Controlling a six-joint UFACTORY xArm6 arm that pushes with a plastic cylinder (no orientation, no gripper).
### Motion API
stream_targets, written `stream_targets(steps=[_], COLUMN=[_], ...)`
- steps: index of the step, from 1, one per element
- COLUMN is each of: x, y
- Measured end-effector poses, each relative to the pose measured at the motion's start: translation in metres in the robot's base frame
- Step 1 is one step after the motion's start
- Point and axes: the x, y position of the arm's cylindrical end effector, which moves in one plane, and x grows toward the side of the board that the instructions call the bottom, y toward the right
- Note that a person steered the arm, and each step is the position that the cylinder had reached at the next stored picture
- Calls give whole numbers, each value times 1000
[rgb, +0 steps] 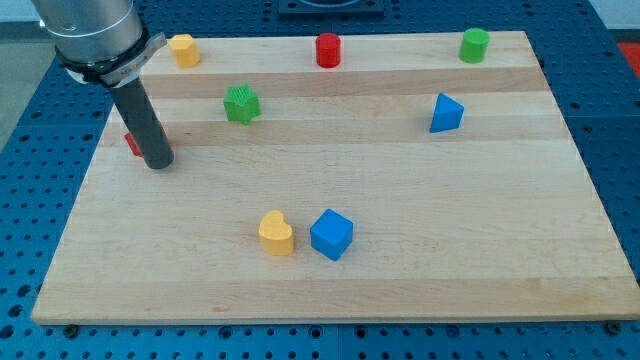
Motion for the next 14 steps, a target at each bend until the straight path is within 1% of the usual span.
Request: stream_targets(steps=[3,6,7,9,10,11,12,14], x=[-8,-6,29,123,147,139,121,110], y=[-4,0,26,55,74,109,128,161])
